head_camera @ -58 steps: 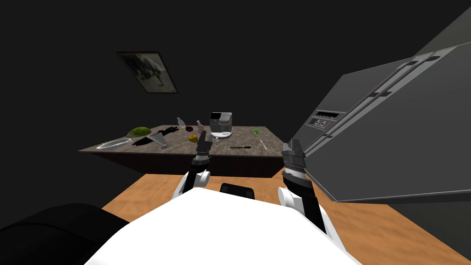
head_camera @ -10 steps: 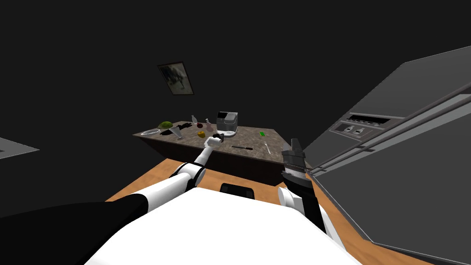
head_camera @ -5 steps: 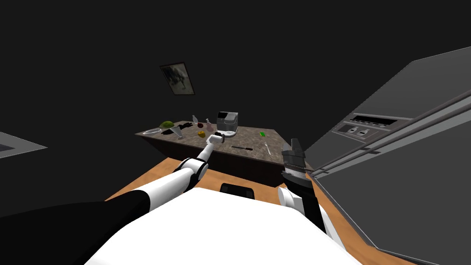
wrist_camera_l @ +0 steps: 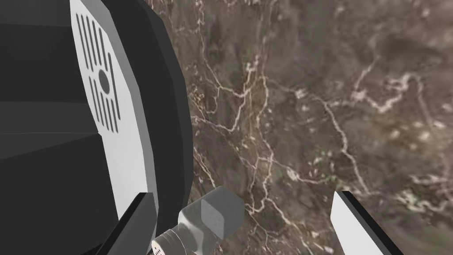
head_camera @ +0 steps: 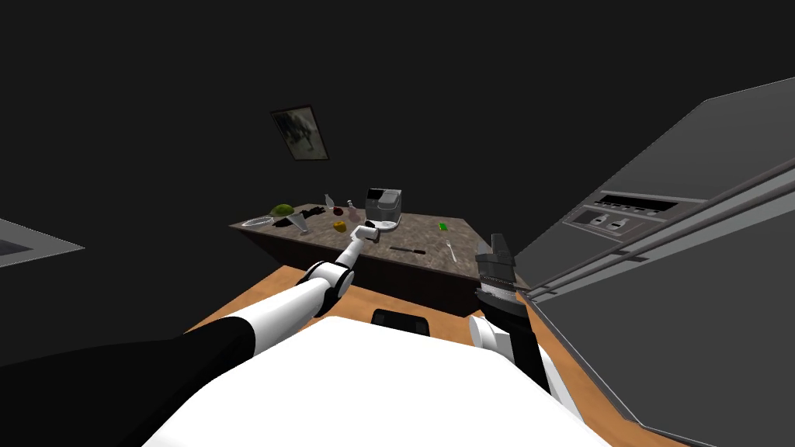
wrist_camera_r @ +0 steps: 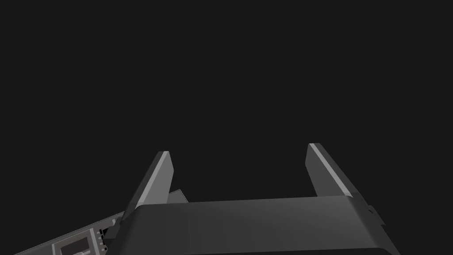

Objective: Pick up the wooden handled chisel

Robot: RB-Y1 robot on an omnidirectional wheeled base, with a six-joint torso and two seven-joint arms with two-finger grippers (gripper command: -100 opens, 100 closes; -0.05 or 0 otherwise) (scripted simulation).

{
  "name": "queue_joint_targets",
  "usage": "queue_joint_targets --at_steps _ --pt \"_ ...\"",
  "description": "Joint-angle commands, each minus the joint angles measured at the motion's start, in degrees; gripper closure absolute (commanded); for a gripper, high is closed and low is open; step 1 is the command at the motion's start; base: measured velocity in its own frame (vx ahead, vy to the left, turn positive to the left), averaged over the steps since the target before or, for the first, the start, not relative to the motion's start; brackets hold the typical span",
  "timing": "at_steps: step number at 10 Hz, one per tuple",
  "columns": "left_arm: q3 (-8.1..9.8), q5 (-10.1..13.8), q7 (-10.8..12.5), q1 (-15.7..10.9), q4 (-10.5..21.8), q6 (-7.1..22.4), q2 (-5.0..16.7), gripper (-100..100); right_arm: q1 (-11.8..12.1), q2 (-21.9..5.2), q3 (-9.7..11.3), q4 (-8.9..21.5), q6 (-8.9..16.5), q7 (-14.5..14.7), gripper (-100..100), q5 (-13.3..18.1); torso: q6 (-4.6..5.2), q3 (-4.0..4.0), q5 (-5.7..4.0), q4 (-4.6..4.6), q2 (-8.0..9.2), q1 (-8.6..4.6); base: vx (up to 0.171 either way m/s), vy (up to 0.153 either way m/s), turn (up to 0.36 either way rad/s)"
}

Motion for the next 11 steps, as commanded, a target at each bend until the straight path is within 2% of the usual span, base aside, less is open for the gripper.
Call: queue_joint_targets --at_steps 1,2,3,4,5,6,7,8,9,10,11 --pt "0.04 0.3 0.3 -2.7 2.9 2.9 -0.6 -100 0.0 0.0 0.0 0.0 0.0 0.0 0 0.0 0.00 0.00 0.00 0.00 0.00 0.00 0.012 -0.026 0.044" --pt "0.04 0.3 0.3 -2.7 3.5 4.0 -0.6 -100 0.0 0.0 0.0 0.0 0.0 0.0 0 0.0 0.01 -0.01 -0.01 0.00 -0.02 -0.05 0.017 -0.027 0.015" --pt "0.10 0.7 0.6 -5.1 5.9 5.6 -1.1 -100 0.0 0.0 0.0 0.0 0.0 0.0 0 0.0 0.00 -0.01 -0.01 0.00 -0.03 -0.05 0.030 -0.030 0.025" --pt "0.10 0.7 0.6 -5.1 6.6 7.1 -1.1 -100 0.0 0.0 0.0 0.0 0.0 0.0 0 0.0 0.01 -0.04 -0.02 -0.01 -0.07 -0.07 0.027 -0.029 0.014" --pt "0.10 0.7 0.6 -5.1 6.6 7.3 -1.1 -100 0.0 0.0 0.0 0.0 0.0 0.0 0 0.0 0.00 -0.04 -0.01 -0.02 -0.07 -0.06 0.010 -0.017 0.001" --pt "0.14 1.0 0.8 -7.4 9.6 9.5 -1.8 -100 0.0 0.0 0.0 0.0 0.0 0.0 0 0.0 0.00 -0.01 0.00 -0.01 -0.02 -0.01 0.017 -0.028 0.030" --pt "0.14 1.0 0.8 -7.4 9.6 10.4 -1.8 -100 0.0 0.0 0.0 0.0 0.0 0.0 0 0.0 0.00 -0.02 -0.01 0.00 -0.04 -0.06 0.021 -0.033 0.014" --pt "0.17 1.3 1.1 -9.6 11.9 12.4 -2.6 -100 0.0 0.0 0.0 0.0 0.0 0.0 0 0.0 0.00 -0.02 -0.01 -0.01 -0.04 -0.07 0.035 -0.042 0.019" --pt "0.17 1.3 1.1 -9.6 12.4 13.3 -2.6 -100 0.0 0.0 0.0 0.0 0.0 0.0 0 0.0 0.02 -0.05 -0.03 -0.01 -0.09 -0.12 0.028 -0.038 0.009" --pt "0.19 1.6 1.3 -11.5 15.1 14.7 -3.5 -100 0.0 0.0 0.0 0.0 0.0 0.0 0 0.0 0.00 -0.04 -0.02 -0.02 -0.07 -0.10 0.038 -0.042 0.021" --pt "0.19 1.6 1.3 -11.5 15.1 16.0 -3.5 -100 0.0 0.0 0.0 0.0 0.0 0.0 0 0.0 0.01 -0.06 -0.03 -0.02 -0.11 -0.12 0.037 -0.034 0.008"
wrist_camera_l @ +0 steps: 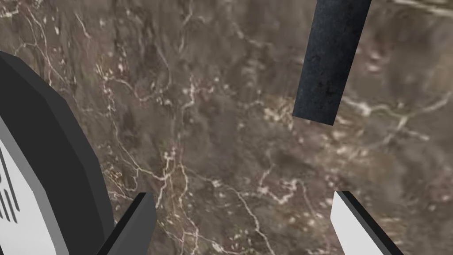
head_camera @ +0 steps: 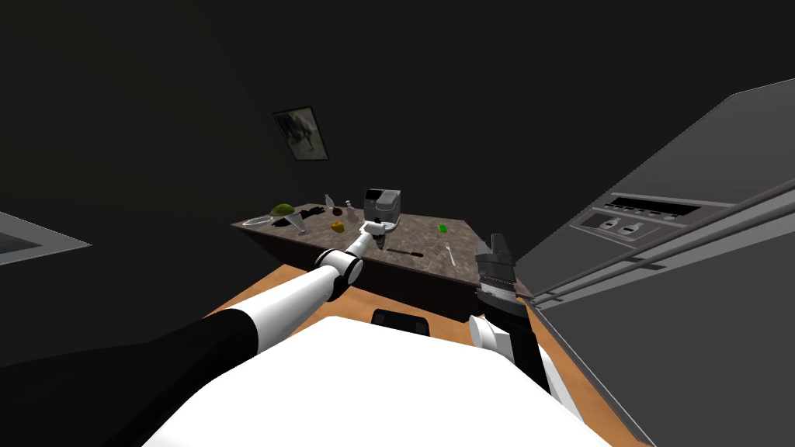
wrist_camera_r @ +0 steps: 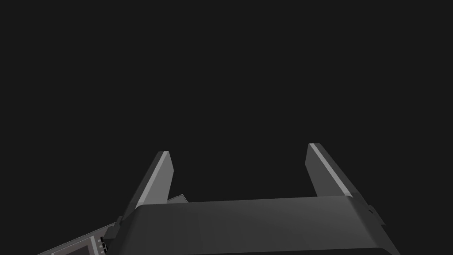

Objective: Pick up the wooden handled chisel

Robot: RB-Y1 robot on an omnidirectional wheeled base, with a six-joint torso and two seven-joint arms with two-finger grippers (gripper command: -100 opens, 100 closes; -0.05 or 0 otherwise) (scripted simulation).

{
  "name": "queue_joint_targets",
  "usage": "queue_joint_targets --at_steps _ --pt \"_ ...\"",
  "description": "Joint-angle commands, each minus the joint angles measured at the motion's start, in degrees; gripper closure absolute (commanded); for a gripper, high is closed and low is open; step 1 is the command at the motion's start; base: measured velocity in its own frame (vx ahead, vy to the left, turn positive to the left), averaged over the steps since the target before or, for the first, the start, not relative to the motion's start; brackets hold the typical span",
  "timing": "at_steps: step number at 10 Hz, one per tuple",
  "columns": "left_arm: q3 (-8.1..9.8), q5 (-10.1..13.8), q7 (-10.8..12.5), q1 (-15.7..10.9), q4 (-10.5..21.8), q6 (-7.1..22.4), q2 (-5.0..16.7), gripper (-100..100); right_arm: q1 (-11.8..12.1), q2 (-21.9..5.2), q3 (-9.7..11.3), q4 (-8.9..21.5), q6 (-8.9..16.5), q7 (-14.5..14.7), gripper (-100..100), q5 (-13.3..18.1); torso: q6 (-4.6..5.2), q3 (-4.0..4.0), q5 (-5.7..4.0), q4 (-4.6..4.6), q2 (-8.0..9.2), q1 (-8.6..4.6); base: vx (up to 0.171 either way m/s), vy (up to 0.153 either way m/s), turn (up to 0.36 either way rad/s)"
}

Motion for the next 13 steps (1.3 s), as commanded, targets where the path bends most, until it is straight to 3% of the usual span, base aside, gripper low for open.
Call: queue_joint_targets --at_steps 1,7,8,11,12,13 --pt "0.03 0.3 0.3 -2.4 2.9 2.9 -1.1 -100 0.0 0.0 0.0 0.0 0.0 0.0 0 0.0 0.00 0.00 0.00 0.00 0.00 0.00 0.046 -0.038 0.014" --pt "0.06 0.9 0.9 -7.1 9.2 10.2 -4.3 -100 0.0 0.0 0.0 0.0 0.0 0.0 0 0.0 0.00 0.01 0.00 0.00 0.01 0.00 0.033 -0.037 0.004" --pt "0.06 0.9 0.9 -7.1 9.2 10.2 -4.3 -100 0.0 0.0 0.0 0.0 0.0 0.0 0 0.0 0.01 0.00 -0.01 0.00 0.01 -0.03 0.036 -0.038 -0.002" --pt "0.07 1.4 1.3 -10.2 13.2 14.3 -8.1 -100 0.0 0.0 0.0 0.0 0.0 0.0 0 0.0 0.02 -0.04 -0.02 -0.02 -0.06 -0.10 0.058 -0.054 -0.007" --pt "0.07 1.4 1.3 -10.2 11.0 14.3 -8.1 -100 0.0 0.0 0.0 0.0 0.0 0.0 0 0.0 0.00 -0.05 -0.03 -0.02 -0.09 -0.14 0.046 -0.050 0.004" --pt "0.07 1.4 1.3 -10.2 12.7 14.3 -8.1 -100 0.0 0.0 0.0 0.0 0.0 0.0 0 0.0 0.01 -0.03 -0.03 -0.01 -0.05 -0.08 0.014 -0.017 -0.001"
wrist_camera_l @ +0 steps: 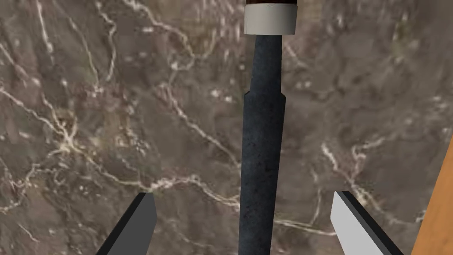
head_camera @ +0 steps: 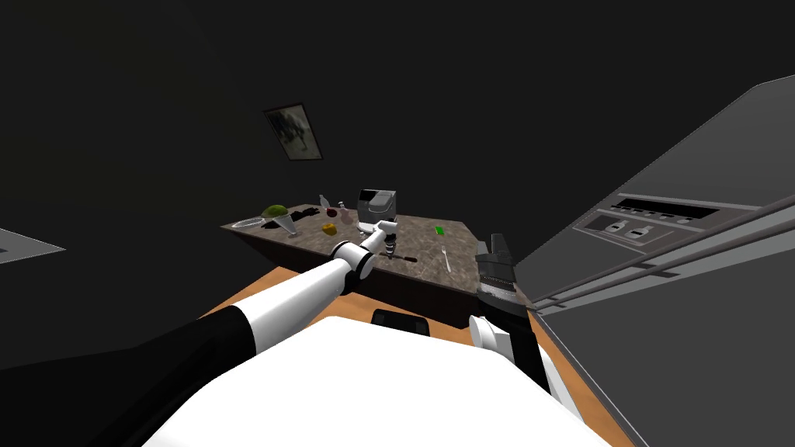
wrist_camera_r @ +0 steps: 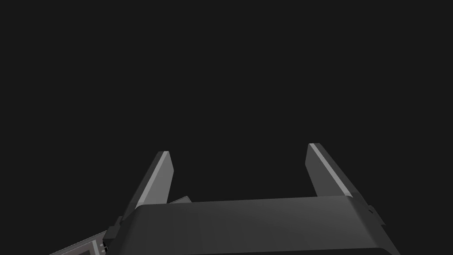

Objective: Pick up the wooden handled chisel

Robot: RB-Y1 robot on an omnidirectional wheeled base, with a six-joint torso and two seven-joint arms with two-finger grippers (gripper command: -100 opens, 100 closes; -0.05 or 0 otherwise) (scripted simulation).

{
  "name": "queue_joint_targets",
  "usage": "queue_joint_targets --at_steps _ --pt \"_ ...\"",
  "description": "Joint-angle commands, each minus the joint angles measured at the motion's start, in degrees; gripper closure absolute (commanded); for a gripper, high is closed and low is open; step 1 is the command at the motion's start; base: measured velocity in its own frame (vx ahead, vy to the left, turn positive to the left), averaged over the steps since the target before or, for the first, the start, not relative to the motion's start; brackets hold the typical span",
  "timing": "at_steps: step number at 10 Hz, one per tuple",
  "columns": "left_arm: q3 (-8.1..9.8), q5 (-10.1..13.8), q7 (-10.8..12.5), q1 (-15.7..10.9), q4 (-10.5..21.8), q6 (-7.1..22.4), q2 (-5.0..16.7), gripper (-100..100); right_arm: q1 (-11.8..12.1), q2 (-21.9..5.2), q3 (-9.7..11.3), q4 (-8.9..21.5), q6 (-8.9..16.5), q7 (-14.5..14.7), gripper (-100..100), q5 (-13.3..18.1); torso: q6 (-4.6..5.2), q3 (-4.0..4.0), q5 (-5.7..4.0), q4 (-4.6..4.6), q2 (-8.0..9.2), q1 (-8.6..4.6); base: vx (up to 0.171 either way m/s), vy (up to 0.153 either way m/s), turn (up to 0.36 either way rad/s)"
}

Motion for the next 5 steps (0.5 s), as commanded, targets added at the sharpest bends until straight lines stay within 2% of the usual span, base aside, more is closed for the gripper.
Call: queue_joint_targets --at_steps 1,2,3,4,5 --pt "0.04 0.1 0.0 -0.8 2.1 0.6 -1.2 -100 0.0 0.0 0.0 0.0 0.0 0.0 0 0.0 0.00 0.00 0.00 0.00 0.00 0.00 0.014 -0.014 -0.007" --pt "0.04 0.2 0.0 -1.3 2.7 1.1 -2.3 -100 0.0 0.0 0.0 0.0 0.0 0.0 0 0.0 0.01 0.02 0.01 0.01 0.03 0.03 0.026 -0.025 -0.008" --pt "0.00 0.1 0.1 -0.9 1.8 0.9 -1.7 -100 0.0 0.0 0.0 0.0 0.0 0.0 0 0.0 0.01 0.02 0.00 0.01 0.02 -0.02 0.012 -0.014 -0.003" --pt "0.00 0.1 0.1 -0.9 2.0 1.0 -1.8 0 0.0 0.0 0.0 0.0 0.0 0.0 0 0.0 -0.01 0.03 0.01 0.02 0.05 0.05 0.000 0.000 0.000" --pt "-0.11 -0.1 -0.2 0.3 2.5 -0.6 -2.0 -100 0.0 0.0 0.0 0.0 0.0 0.0 0 0.0 -0.01 0.05 0.02 0.02 0.08 0.09 0.015 -0.011 -0.021"
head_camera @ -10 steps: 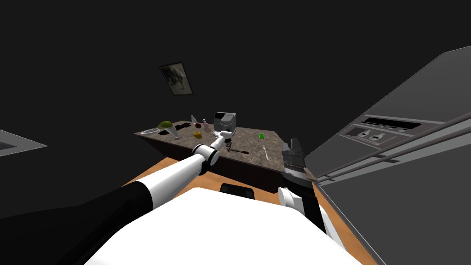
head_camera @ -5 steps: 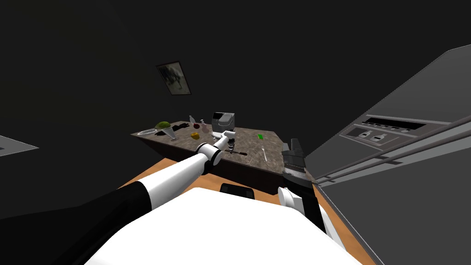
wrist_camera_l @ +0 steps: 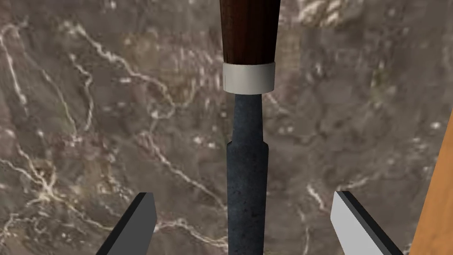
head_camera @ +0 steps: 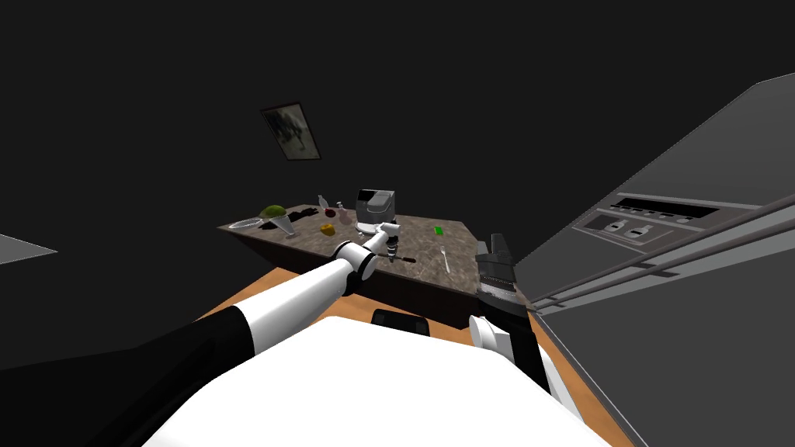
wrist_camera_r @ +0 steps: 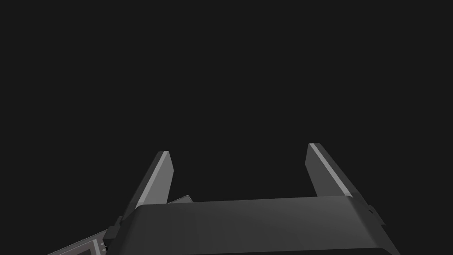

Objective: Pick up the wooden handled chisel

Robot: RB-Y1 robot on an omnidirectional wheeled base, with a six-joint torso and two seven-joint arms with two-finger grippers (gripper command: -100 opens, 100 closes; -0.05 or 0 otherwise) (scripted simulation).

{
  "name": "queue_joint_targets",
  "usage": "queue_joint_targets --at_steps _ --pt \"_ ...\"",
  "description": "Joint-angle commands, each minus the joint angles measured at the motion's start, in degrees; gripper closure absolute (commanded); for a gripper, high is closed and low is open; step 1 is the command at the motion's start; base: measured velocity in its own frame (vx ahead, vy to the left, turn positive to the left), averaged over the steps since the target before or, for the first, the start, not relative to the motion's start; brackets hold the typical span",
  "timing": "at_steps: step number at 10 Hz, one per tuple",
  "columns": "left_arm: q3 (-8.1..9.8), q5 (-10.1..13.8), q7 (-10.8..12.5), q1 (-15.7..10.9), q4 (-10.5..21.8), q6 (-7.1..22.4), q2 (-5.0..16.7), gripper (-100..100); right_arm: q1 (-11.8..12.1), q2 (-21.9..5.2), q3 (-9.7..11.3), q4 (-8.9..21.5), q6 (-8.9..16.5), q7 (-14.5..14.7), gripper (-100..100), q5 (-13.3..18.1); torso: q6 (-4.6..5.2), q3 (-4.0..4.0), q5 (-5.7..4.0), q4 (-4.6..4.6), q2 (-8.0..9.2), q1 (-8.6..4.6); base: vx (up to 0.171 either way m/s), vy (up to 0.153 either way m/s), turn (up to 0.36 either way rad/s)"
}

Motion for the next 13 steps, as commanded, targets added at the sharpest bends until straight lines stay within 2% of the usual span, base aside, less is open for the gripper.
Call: queue_joint_targets --at_steps 1,2,3,4,8,9,10,13 --pt "-0.22 -0.3 -0.1 1.7 -0.9 -1.0 -0.2 -100 0.0 0.0 0.0 0.0 0.0 0.0 0 0.0 0.00 0.00 0.00 0.00 0.00 0.00 0.018 -0.017 -0.018" --pt "-0.28 -0.5 -0.3 2.4 -0.5 -2.0 -0.3 -100 0.0 0.0 0.0 0.0 0.0 0.0 0 0.0 0.00 -0.01 0.00 0.00 -0.01 -0.01 0.018 -0.016 -0.011" --pt "-0.22 -0.4 -0.2 1.9 -0.9 -1.0 -0.2 -100 0.0 0.0 0.0 0.0 0.0 0.0 0 0.0 0.00 -0.01 -0.01 0.00 -0.02 -0.01 0.008 -0.006 -0.001" --pt "-0.22 -0.4 -0.2 1.9 -0.7 -1.3 -0.2 100 0.0 0.0 0.0 0.0 0.0 0.0 0 0.0 0.00 0.01 0.00 0.01 0.01 0.01 0.000 0.000 0.000" --pt "-0.22 -0.4 -0.2 1.9 -0.7 -1.3 -0.2 100 0.0 0.0 0.0 0.0 0.0 0.0 0 0.0 -0.02 -0.01 0.01 -0.01 -0.01 0.04 0.000 0.000 0.000" --pt "-0.22 -0.4 -0.2 1.9 -0.7 -1.3 -0.2 0 0.0 0.0 0.0 0.0 0.0 0.0 0 0.0 -0.02 -0.01 0.01 -0.01 -0.01 0.04 0.000 0.000 0.000" --pt "-0.13 -0.1 0.1 0.7 -1.3 0.3 -0.1 100 0.0 0.0 0.0 0.0 0.0 0.0 0 0.0 -0.02 -0.01 0.01 -0.01 -0.01 0.04 -0.016 0.013 0.025" --pt "-0.15 -0.1 0.2 0.8 -2.6 1.5 0.0 100 0.0 0.0 0.0 0.0 0.0 0.0 0 0.0 -0.01 0.04 0.02 0.01 0.07 0.10 -0.011 0.012 0.008"
